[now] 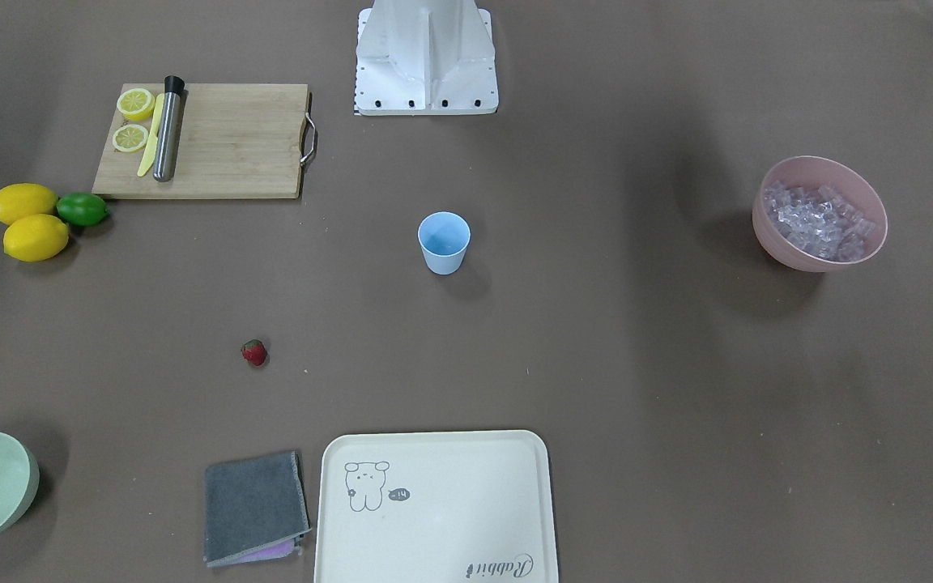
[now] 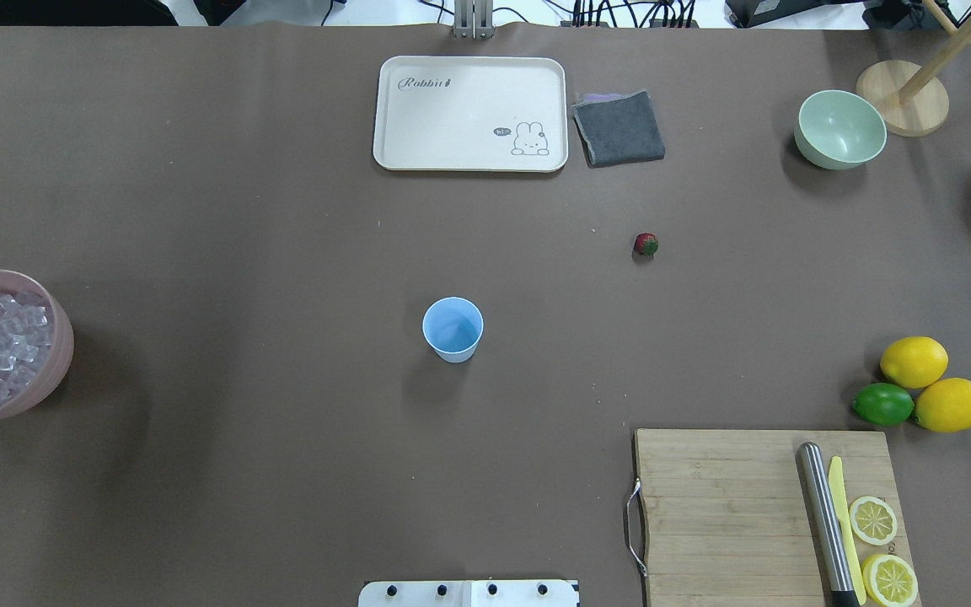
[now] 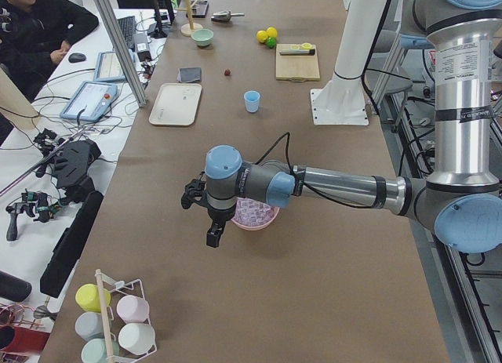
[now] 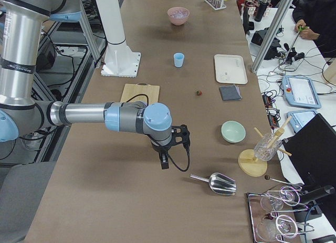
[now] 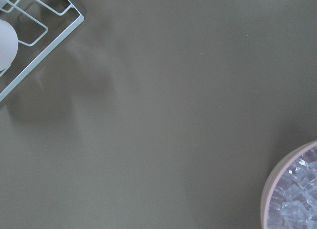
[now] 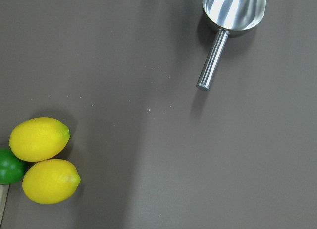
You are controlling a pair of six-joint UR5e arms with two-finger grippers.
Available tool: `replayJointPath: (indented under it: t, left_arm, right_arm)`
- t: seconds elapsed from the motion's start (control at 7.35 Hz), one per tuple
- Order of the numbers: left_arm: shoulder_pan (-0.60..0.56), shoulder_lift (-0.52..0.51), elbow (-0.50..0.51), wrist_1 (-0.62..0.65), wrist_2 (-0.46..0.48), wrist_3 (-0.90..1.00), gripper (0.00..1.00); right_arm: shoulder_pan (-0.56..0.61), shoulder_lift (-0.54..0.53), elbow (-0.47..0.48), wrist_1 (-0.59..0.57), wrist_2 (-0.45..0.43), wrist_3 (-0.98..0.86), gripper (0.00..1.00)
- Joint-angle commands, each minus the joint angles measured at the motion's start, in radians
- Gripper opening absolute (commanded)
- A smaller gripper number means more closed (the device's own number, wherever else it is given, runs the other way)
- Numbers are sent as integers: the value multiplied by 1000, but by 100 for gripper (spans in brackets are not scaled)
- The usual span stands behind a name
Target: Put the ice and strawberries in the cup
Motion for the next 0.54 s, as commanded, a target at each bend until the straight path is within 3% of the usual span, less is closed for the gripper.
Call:
replayJointPath:
  t: [0.0,0.41]
  left_arm:
    - [-1,0,-7,0,-1,-1,98]
    - [-1,80,-74,-6,-10,-1,98]
  right_arm:
    - [0,0,1,0,1,-1,100]
    - [0,-2,0,-1,2,-1,100]
